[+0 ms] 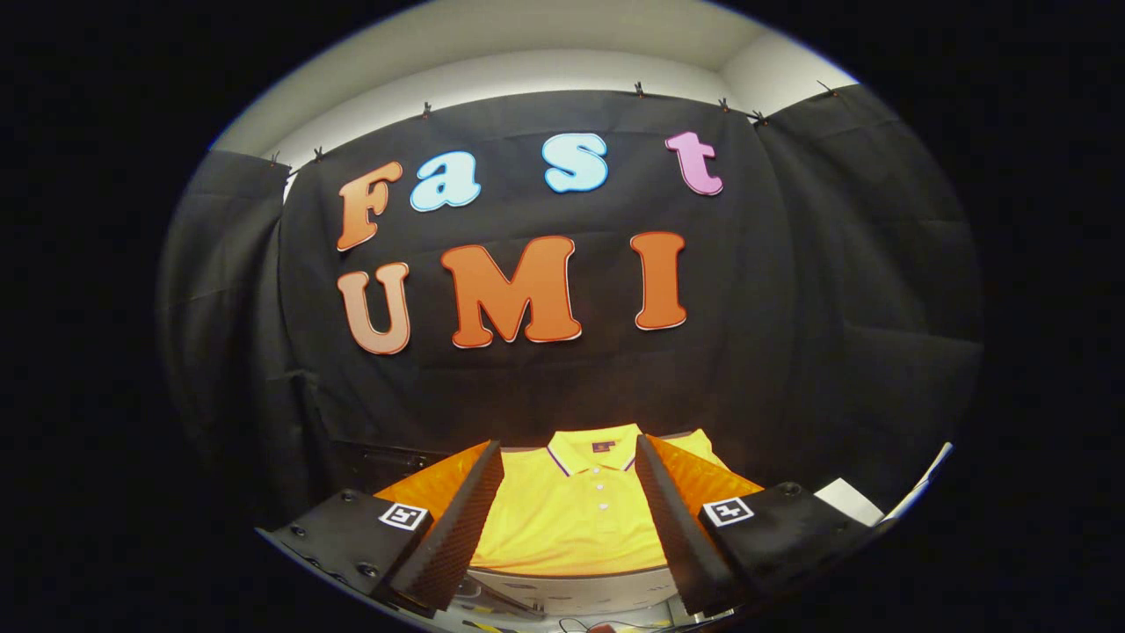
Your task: Put the clothes into the washing machine and then close the washing machine lid.
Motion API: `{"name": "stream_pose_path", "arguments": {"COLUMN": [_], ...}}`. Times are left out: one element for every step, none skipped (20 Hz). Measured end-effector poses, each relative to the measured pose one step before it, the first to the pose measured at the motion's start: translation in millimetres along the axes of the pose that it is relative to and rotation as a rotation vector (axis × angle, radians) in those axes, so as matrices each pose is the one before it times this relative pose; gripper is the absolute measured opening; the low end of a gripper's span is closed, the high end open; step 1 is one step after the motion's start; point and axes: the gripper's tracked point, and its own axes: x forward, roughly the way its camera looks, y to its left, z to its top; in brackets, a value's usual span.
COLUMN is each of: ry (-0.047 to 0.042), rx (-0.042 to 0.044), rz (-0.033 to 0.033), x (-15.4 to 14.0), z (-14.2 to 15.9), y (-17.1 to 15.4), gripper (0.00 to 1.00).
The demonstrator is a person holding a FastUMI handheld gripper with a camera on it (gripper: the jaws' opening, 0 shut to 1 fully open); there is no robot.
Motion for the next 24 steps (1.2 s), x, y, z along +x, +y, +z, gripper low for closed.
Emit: {"name": "stream_pose_path", "arguments": {"ry": [0.01669,0.01561,0.02083,0.02529,0.02376,0.02417,0.02065,0.01538,0.01634,0.01394,0.01816,0.01980,0.02107,0.02162,0.02323,0.03053,0.02201,0.02101,0.02785,0.01757,0.02620,0.02847,0.02419,0.01615], "rx": [-0.00335,-0.00594,-0.00940,-0.01148,-0.00641,0.00037,0.00575,0.00996,0.00427,0.00062,-0.00221,-0.00254,-0.00289,-0.00468,-0.00225,-0.00831,-0.00864,-0.00372,-0.00162,0.00258,-0.00157,-0.00408,-0.00238,0.00135], "rz": [0.00195,0.00276,0.00339,-0.00036,0.00323,0.00259,0.00540,0.00387,-0.00096,-0.00531,-0.00420,-0.00169,-0.00248,-0.00133,-0.00628,-0.01830,-0.00677,-0.00403,0.00152,0.00533,-0.00577,-0.00004,-0.00667,-0.00166], "x": [12.24,12.87,12.53,12.60,13.20,12.55,12.24,9.78,9.34,9.51,10.14,8.37,8.74,8.59,8.83,6.01,7.39,8.26,5.73,6.83,6.51,4.69,3.21,2.49], "z": [-4.59,-3.82,-4.81,-7.19,-5.88,-5.78,-5.32,-4.77,-5.66,-5.86,-4.67,-5.05,-5.29,-5.18,-5.11,-7.41,-5.31,-4.19,-5.18,-3.01,-5.02,-5.34,-4.02,-2.47], "y": [-2.46,-1.94,-1.82,-2.74,-2.13,-2.41,-1.11,-0.82,-2.00,-3.03,-2.53,-1.85,-1.98,-1.88,-2.17,-6.38,-3.26,-1.21,-0.49,0.97,-2.00,0.39,-0.67,0.68], "gripper": [0.97,0.97,0.96,0.96,0.96,0.96,0.96,0.96,0.96,0.96,0.96,0.96,0.96,0.96,0.96,0.96,0.96,0.96,0.96,0.96,0.96,0.97,0.97,0.97]}}
